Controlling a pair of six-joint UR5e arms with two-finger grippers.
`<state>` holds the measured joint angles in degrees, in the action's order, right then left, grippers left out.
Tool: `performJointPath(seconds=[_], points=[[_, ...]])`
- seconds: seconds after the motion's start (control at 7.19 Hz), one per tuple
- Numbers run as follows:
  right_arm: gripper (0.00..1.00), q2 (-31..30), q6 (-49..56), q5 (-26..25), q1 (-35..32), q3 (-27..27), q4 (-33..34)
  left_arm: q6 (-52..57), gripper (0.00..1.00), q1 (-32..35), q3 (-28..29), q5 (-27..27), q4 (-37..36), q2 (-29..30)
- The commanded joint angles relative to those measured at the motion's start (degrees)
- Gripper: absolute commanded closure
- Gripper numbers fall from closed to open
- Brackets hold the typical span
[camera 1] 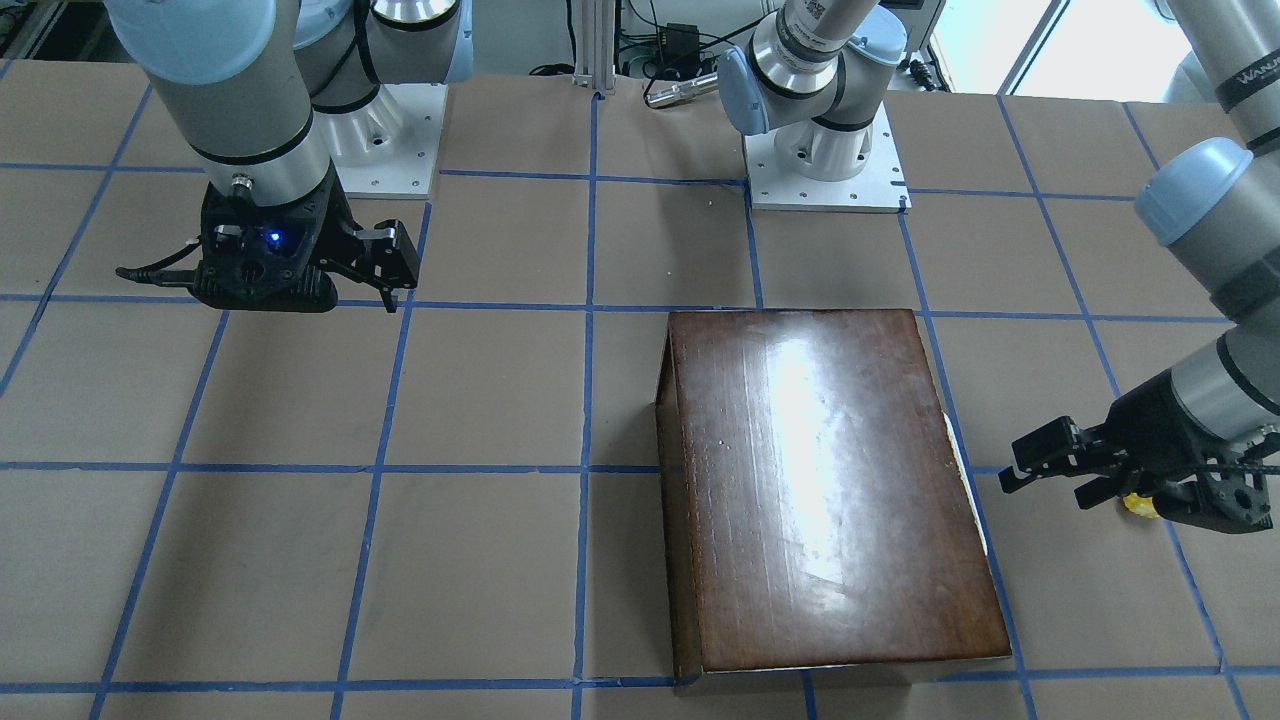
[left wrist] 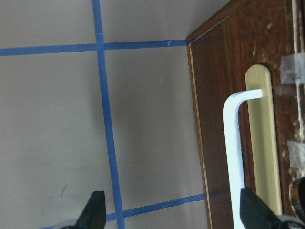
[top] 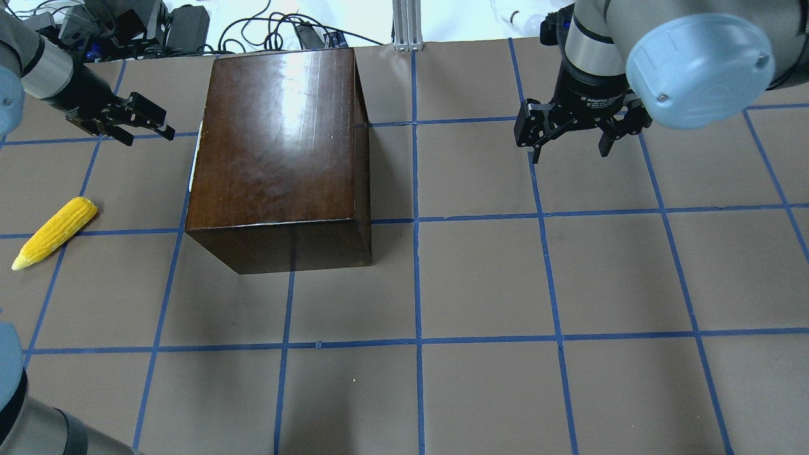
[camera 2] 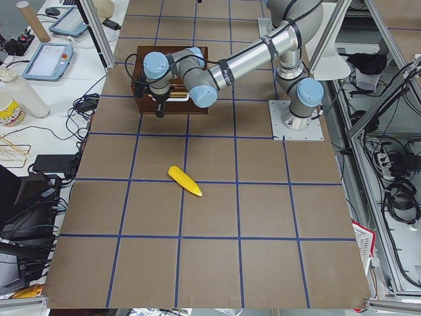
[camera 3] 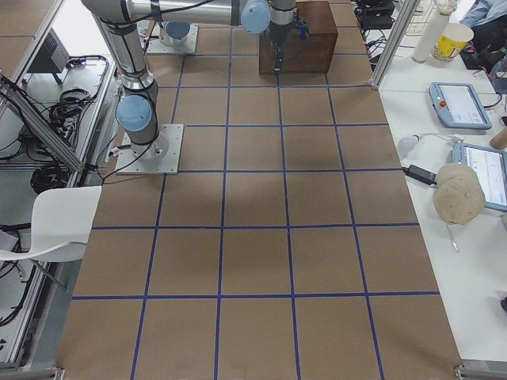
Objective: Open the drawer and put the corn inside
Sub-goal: 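Move the left gripper outward beside the cabinet toward the drawer handle, then lower the left gripper and hook the white drawer handle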
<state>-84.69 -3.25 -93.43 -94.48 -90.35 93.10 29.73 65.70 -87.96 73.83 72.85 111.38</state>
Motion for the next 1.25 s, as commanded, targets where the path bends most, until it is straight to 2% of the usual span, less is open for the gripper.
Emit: performJointPath(seconds=[0.0, 1.11], points=[[0.00, 0.1, 0.0, 0.0, 0.0, 0.0, 0.0, 1.3, 0.00, 0.5, -1.8, -0.7, -0.1, 0.5], [0.00, 0.1, 0.0, 0.0, 0.0, 0.0, 0.1, 2.7, 0.00, 0.7, -2.8, -3.6, -0.1, 2.5]])
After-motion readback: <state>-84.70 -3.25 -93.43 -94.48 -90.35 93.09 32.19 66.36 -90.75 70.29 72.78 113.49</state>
